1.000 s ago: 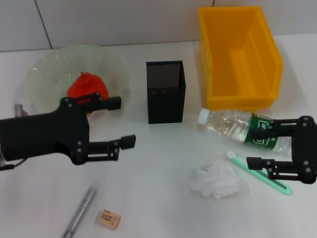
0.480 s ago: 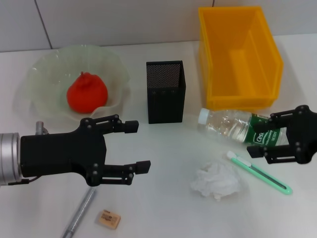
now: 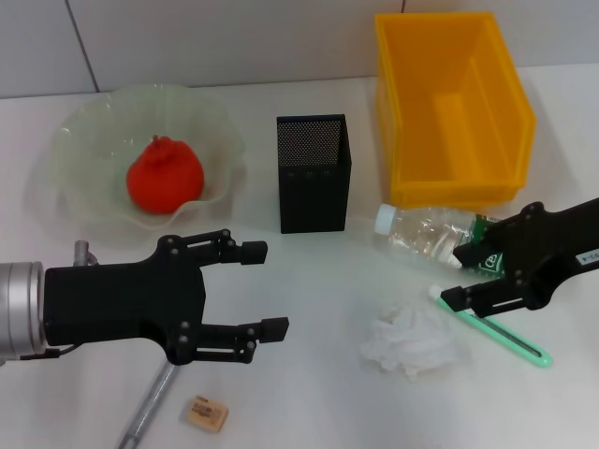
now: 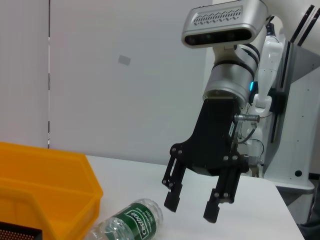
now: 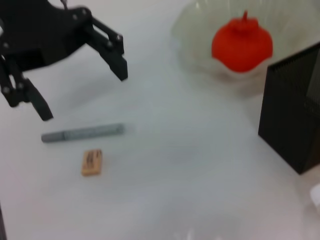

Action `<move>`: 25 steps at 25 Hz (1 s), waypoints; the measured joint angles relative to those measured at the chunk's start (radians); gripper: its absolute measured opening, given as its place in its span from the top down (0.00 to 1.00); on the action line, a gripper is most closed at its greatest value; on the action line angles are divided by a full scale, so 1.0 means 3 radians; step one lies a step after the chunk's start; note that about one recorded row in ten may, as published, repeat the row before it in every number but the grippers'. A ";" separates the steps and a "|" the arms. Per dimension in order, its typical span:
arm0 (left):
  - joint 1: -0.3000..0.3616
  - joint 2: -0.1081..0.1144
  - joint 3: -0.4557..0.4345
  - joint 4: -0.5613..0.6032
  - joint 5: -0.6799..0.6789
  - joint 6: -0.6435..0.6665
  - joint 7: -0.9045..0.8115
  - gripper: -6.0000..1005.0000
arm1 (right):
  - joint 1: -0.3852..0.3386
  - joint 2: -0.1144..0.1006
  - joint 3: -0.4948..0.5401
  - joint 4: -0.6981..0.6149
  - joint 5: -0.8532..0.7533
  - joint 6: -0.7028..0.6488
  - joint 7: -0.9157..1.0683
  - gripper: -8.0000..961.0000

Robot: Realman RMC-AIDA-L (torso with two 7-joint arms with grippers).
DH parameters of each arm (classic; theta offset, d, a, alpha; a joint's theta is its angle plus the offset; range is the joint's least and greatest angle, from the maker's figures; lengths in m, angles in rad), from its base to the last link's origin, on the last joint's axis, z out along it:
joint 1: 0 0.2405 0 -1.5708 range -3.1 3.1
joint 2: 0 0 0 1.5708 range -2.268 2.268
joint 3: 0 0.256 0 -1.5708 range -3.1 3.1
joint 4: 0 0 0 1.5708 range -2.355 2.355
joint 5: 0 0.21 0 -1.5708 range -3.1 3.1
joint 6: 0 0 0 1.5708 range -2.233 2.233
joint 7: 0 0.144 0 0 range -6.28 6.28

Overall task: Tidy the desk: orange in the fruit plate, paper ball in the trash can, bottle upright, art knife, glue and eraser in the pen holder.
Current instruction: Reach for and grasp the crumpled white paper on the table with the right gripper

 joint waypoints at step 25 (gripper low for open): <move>-0.0015 -0.0005 0.0041 0.0005 0.0084 0.0007 -0.0028 0.16 | 0.0150 0.0013 -0.0580 0.0507 -0.0313 0.0386 0.0052 0.36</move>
